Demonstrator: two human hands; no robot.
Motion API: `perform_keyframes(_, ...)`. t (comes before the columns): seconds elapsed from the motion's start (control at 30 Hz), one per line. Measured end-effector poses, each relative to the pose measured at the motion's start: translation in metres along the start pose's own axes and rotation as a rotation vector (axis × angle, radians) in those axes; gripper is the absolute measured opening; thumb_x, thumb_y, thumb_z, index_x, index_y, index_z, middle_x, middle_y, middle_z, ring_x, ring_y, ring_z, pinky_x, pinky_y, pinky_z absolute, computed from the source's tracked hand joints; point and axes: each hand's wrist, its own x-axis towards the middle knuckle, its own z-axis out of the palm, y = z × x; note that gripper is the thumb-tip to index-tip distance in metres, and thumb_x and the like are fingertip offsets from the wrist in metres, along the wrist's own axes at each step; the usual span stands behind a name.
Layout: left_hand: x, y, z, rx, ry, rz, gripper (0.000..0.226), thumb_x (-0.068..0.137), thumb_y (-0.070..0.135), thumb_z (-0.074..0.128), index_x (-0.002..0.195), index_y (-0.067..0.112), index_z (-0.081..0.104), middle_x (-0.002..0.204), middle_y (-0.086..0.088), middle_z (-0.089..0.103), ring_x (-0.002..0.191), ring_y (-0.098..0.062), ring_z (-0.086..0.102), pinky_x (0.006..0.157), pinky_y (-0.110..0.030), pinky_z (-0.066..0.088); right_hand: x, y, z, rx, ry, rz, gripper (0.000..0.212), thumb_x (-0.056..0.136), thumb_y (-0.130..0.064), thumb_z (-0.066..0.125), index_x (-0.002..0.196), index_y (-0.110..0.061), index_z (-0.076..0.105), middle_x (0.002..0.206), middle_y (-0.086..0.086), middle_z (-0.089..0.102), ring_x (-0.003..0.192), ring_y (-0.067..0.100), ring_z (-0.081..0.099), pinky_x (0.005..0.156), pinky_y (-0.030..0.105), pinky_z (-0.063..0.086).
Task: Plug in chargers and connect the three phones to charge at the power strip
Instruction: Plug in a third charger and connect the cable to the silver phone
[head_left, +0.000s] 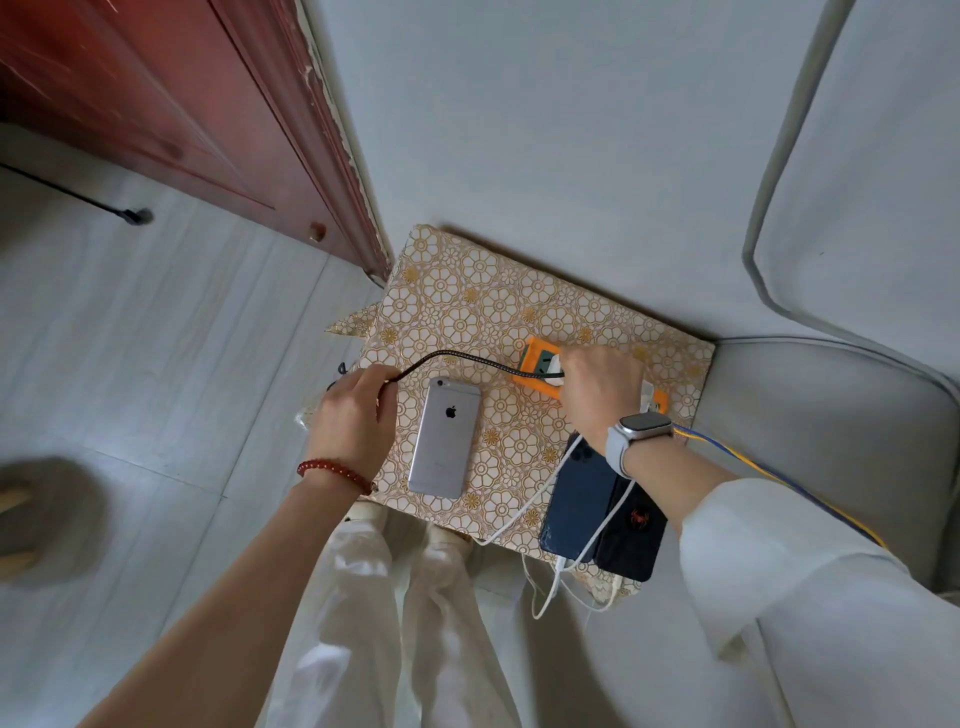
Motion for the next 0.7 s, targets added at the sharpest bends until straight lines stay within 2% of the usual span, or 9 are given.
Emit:
perform_keyframes(0.17, -0.006, -0.016, -0.012, -0.002, -0.096, -0.048, 0.012, 0.083, 0.010, 0.058, 0.093, 0.008, 0.065, 0.081, -0.011, 0.068, 0.075, -0.025, 0.061, 0.072, -0.033, 0.049, 0.001, 0.001, -0.001, -0.002, -0.003, 0.018, 0.017, 0.084, -0.002, 0.048, 0.079, -0.010, 0.062, 0.059, 0.002, 0.047, 0.055, 0.021, 0.045, 0.050, 0.025, 0.031)
perform_keyframes(0.33, -0.032, -0.038, -0.017, 0.066, -0.260, -0.011, 0.009, 0.081, 0.011, 0.060, 0.088, 0.009, 0.065, 0.083, -0.007, 0.070, 0.082, -0.029, 0.061, 0.085, -0.046, 0.047, -0.003, 0.000, 0.000, -0.037, -0.012, 0.044, 0.016, 0.084, -0.001, 0.048, 0.083, -0.009, 0.062, 0.063, 0.004, 0.053, 0.057, 0.023, 0.047, 0.047, 0.023, 0.024)
perform_keyframes(0.43, -0.045, -0.051, -0.022, 0.132, -0.321, -0.089, 0.011, 0.083, 0.012, 0.056, 0.090, 0.009, 0.064, 0.093, -0.009, 0.069, 0.091, -0.030, 0.059, 0.088, -0.042, 0.046, -0.007, -0.005, -0.004, 0.081, -0.011, 0.091, 0.018, 0.085, -0.002, 0.050, 0.100, -0.004, 0.060, 0.075, 0.012, 0.061, 0.063, 0.027, 0.051, 0.052, 0.029, 0.034)
perform_keyframes(0.47, -0.048, -0.054, -0.026, 0.138, -0.342, -0.127, 0.013, 0.084, 0.013, 0.055, 0.093, 0.008, 0.064, 0.096, -0.010, 0.068, 0.094, -0.029, 0.059, 0.087, -0.040, 0.045, -0.011, -0.008, -0.005, 0.149, 0.012, 0.107, 0.028, 0.085, -0.002, 0.051, 0.113, -0.001, 0.054, 0.085, 0.016, 0.063, 0.072, 0.030, 0.055, 0.057, 0.034, 0.042)
perform_keyframes(0.5, -0.051, -0.055, -0.030, 0.133, -0.354, -0.150, 0.014, 0.085, 0.013, 0.054, 0.094, 0.008, 0.063, 0.099, -0.010, 0.067, 0.094, -0.029, 0.059, 0.086, -0.038, 0.045, -0.017, -0.012, -0.006, 0.230, 0.041, 0.121, 0.041, 0.085, -0.002, 0.052, 0.125, 0.000, 0.043, 0.100, 0.019, 0.063, 0.087, 0.033, 0.058, 0.070, 0.041, 0.049)
perform_keyframes(0.57, -0.053, -0.051, -0.041, 0.107, -0.370, -0.163, 0.014, 0.087, 0.015, 0.052, 0.095, 0.008, 0.062, 0.098, -0.011, 0.068, 0.092, -0.029, 0.060, 0.083, -0.037, 0.046, -0.036, -0.025, -0.006, 0.428, 0.175, 0.157, 0.054, 0.086, -0.002, 0.052, 0.135, -0.001, 0.031, 0.131, 0.019, 0.050, 0.121, 0.034, 0.047, 0.102, 0.045, 0.042)
perform_keyframes(0.63, -0.050, -0.043, -0.052, 0.061, -0.356, -0.171, 0.013, 0.087, 0.017, 0.053, 0.092, 0.009, 0.061, 0.090, -0.011, 0.069, 0.085, -0.029, 0.061, 0.078, -0.036, 0.049, -0.065, -0.045, -0.001, 0.582, 0.360, 0.171, 0.052, 0.087, -0.003, 0.050, 0.135, -0.003, 0.032, 0.142, 0.017, 0.041, 0.132, 0.030, 0.037, 0.109, 0.041, 0.035)
perform_keyframes(0.7, -0.045, -0.031, -0.068, -0.105, -0.332, -0.240, 0.011, 0.086, 0.017, 0.055, 0.089, 0.007, 0.061, 0.076, -0.010, 0.069, 0.073, -0.026, 0.063, 0.074, -0.035, 0.052, -0.098, -0.069, 0.010, 0.724, 0.429, 0.168, 0.049, 0.086, -0.002, 0.050, 0.134, -0.004, 0.036, 0.139, 0.016, 0.043, 0.131, 0.028, 0.040, 0.108, 0.038, 0.037)
